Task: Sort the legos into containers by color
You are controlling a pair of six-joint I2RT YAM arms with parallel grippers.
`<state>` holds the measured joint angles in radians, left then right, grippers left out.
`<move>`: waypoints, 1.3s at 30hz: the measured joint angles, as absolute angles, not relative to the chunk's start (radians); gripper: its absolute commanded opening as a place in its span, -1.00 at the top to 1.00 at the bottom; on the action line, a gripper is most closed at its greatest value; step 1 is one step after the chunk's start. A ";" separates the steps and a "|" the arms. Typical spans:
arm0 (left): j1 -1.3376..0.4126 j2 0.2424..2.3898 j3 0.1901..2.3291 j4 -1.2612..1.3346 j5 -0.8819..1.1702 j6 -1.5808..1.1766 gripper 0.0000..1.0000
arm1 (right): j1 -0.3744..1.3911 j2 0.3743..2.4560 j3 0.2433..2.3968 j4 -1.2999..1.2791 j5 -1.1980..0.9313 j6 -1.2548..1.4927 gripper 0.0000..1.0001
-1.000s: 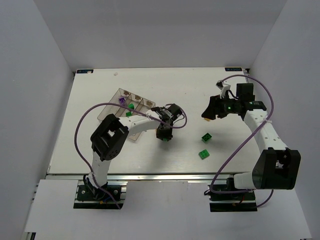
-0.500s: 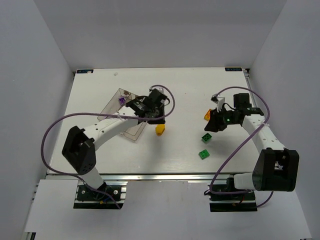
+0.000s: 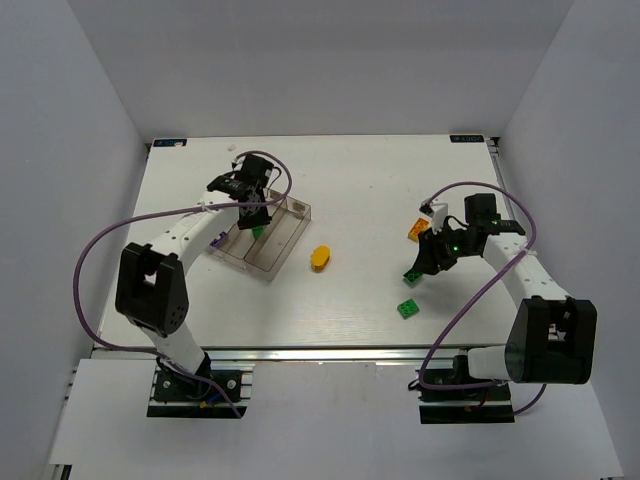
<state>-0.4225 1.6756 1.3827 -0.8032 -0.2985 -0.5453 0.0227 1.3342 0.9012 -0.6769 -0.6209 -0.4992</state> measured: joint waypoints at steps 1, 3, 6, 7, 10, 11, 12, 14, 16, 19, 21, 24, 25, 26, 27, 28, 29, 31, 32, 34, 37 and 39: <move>-0.411 1.686 1.383 -0.803 -0.303 -0.535 0.68 | 0.023 1.334 0.901 -0.677 -0.611 -0.498 -0.07; -0.394 1.708 1.383 -0.803 -0.306 -0.517 0.28 | 0.023 1.334 0.901 -0.672 -0.593 -0.495 -0.27; -0.375 1.740 1.382 -0.805 -0.310 -0.495 0.01 | 0.027 1.340 0.901 -0.662 -0.566 -0.499 -0.32; -0.369 1.748 1.382 -0.805 -0.312 -0.488 -0.07 | 0.028 1.343 0.901 -0.657 -0.557 -0.499 -0.32; -0.354 1.763 1.378 -0.807 -0.311 -0.475 -0.25 | 0.030 1.359 0.901 -0.649 -0.530 -0.498 -0.32; -0.350 1.764 1.375 -0.808 -0.311 -0.473 -0.29 | 0.033 1.367 0.901 -0.646 -0.520 -0.498 -0.33; -0.346 1.763 1.374 -0.809 -0.311 -0.470 -0.32 | 0.035 1.376 0.901 -0.644 -0.511 -0.498 -0.33; -0.341 1.763 1.374 -0.808 -0.308 -0.467 -0.34 | 0.040 1.394 0.901 -0.638 -0.491 -0.499 -0.33; -0.336 1.761 1.374 -0.807 -0.301 -0.464 -0.35 | 0.048 1.415 0.901 -0.632 -0.473 -0.500 -0.33; -0.336 1.744 1.372 -0.807 -0.276 -0.463 -0.33 | 0.070 1.442 0.901 -0.628 -0.444 -0.502 -0.35; -0.336 1.711 1.362 -0.804 -0.252 -0.464 -0.32 | 0.091 1.457 0.901 -0.624 -0.421 -0.504 -0.44; -0.336 1.612 1.312 -0.777 -0.198 -0.470 -0.34 | 0.121 1.481 0.901 -0.611 -0.390 -0.507 -0.52; -0.336 1.569 1.289 -0.767 -0.177 -0.473 -0.34 | 0.132 1.489 0.901 -0.603 -0.381 -0.507 -0.53; -0.336 1.519 1.261 -0.756 -0.157 -0.480 -0.36 | 0.143 1.499 0.901 -0.596 -0.368 -0.507 -0.54; -0.336 1.472 1.236 -0.746 -0.136 -0.484 -0.36 | 0.151 1.509 0.901 -0.590 -0.358 -0.506 -0.55; -0.336 1.420 1.211 -0.736 -0.115 -0.492 -0.37 | 0.159 1.520 0.901 -0.582 -0.346 -0.506 -0.58; -0.336 1.376 1.190 -0.727 -0.098 -0.499 -0.37 | 0.167 1.530 0.901 -0.574 -0.334 -0.505 -0.60; -0.338 1.295 1.148 -0.710 -0.068 -0.520 -0.38 | 0.180 1.551 0.901 -0.562 -0.310 -0.505 -0.66; -0.338 1.261 1.128 -0.706 -0.058 -0.530 -0.38 | 0.186 1.561 0.901 -0.557 -0.297 -0.505 -0.67; -0.339 1.206 1.090 -0.701 -0.041 -0.551 -0.39 | 0.194 1.577 0.901 -0.546 -0.272 -0.506 -0.68; -0.340 1.142 1.036 -0.703 -0.028 -0.585 -0.40 | 0.207 1.586 0.900 -0.526 -0.234 -0.506 -0.63; -0.342 1.114 1.010 -0.704 -0.021 -0.604 -0.40 | 0.218 1.586 0.895 -0.503 -0.213 -0.508 -0.45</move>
<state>-0.3420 1.1145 1.0103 -0.7036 -0.0208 -0.6041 0.2184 1.5860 0.8948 -0.5026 -0.2127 -0.5076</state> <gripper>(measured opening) 0.698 0.793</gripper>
